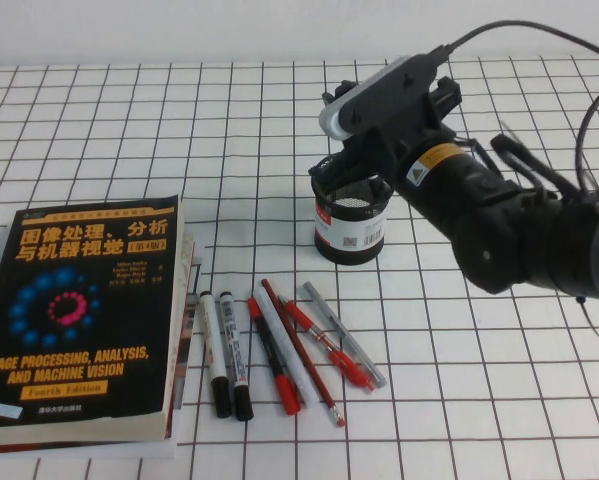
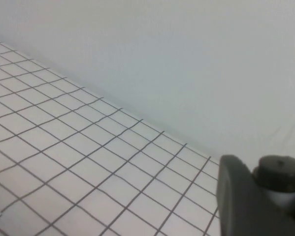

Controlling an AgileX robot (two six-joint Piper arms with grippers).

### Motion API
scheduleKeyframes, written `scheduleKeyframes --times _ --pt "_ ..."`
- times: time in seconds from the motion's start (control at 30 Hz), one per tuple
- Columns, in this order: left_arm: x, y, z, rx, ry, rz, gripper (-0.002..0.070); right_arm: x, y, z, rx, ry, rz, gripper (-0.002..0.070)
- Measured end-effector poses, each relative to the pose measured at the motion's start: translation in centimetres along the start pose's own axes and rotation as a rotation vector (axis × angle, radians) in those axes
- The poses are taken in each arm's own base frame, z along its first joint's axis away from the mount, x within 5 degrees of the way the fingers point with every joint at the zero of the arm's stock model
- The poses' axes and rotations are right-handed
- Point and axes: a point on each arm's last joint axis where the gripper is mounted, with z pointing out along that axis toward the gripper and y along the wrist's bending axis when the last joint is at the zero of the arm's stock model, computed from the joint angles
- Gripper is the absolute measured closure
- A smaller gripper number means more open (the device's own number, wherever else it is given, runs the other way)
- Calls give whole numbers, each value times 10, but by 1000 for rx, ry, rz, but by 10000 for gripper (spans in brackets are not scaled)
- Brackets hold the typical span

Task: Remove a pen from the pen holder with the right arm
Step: 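Take a marker out of the pen holder and lay it on the table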

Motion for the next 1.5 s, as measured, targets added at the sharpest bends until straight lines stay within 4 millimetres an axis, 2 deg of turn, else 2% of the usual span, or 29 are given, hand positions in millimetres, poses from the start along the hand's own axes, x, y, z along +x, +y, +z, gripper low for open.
scheduleKeyframes --times 0.23,0.4,0.47,0.63,0.77,0.87,1.03,1.33,1.5 --pt "0 0 0 0 0 0 679 -51 -13 -40 -87 135 47 557" --pt "0 0 0 0 0 0 679 -78 -19 -79 -146 279 197 557" --pt "0 0 0 0 0 0 679 -79 -19 -90 -170 378 255 557" --pt "0 0 0 0 0 0 679 -64 -11 -109 -221 721 368 557" --pt "0 0 0 0 0 0 679 -53 -7 -114 -235 866 385 557" --pt "0 0 0 0 0 0 679 -42 -3 -108 -241 915 387 557" --pt "0 0 0 0 0 0 679 -19 6 -86 -257 948 373 557" --pt "0 0 0 0 0 0 679 15 22 -23 -308 1031 314 558" --pt "0 0 0 0 0 0 679 31 30 5 -341 1084 273 558"
